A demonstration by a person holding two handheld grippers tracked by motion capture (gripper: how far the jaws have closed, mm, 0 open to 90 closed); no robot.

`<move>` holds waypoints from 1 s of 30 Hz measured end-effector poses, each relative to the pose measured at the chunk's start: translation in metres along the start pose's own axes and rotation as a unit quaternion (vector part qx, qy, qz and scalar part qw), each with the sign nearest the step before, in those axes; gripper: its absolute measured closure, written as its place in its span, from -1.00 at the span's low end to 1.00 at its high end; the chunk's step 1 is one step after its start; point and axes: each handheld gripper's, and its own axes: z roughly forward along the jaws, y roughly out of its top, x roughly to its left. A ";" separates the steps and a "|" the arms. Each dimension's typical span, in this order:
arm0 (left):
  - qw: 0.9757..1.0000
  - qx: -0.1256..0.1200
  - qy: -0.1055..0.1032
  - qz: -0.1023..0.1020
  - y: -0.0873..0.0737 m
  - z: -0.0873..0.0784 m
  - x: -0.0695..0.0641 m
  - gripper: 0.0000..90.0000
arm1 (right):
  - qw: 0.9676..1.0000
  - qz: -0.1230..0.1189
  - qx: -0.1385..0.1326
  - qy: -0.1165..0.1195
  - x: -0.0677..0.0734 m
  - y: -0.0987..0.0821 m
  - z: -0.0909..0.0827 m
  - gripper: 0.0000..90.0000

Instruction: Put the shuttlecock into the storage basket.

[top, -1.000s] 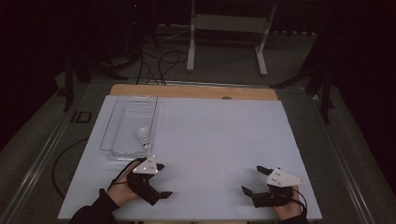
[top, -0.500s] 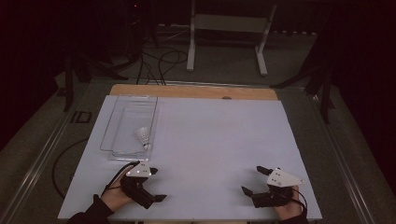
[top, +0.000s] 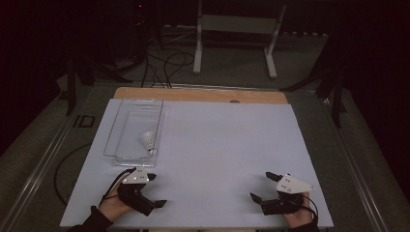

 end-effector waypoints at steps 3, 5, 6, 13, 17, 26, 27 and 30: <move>1.000 -0.002 0.003 -0.005 -0.003 -0.002 0.001 -1.00 | 1.000 -0.001 0.000 0.001 0.000 0.000 0.001 -0.81; 1.000 -0.003 0.006 -0.009 -0.004 -0.003 0.002 -1.00 | 1.000 -0.001 0.002 0.001 0.000 0.000 0.001 -0.81; 1.000 -0.003 0.006 -0.009 -0.004 -0.003 0.002 -1.00 | 1.000 -0.001 0.002 0.001 0.000 0.000 0.001 -0.81; 1.000 -0.009 0.011 -0.026 -0.005 -0.005 0.000 -1.00 | 1.000 0.000 0.001 0.001 0.000 0.000 0.000 -0.81; 0.999 -0.007 0.013 -0.033 -0.006 -0.003 0.000 -1.00 | 1.000 0.000 0.002 0.002 0.001 0.000 0.000 -0.81; 0.997 -0.009 0.045 -0.059 -0.004 0.000 -0.001 -1.00 | 1.000 0.000 0.002 0.002 0.001 0.000 0.000 -0.81; 0.997 -0.009 0.051 -0.060 -0.004 0.000 -0.002 -1.00 | 1.000 0.000 0.002 0.002 0.001 0.000 0.000 -0.81; 0.996 -0.014 0.058 -0.062 -0.004 0.000 -0.001 -1.00 | 1.000 0.001 0.003 0.002 0.001 0.000 0.000 -0.81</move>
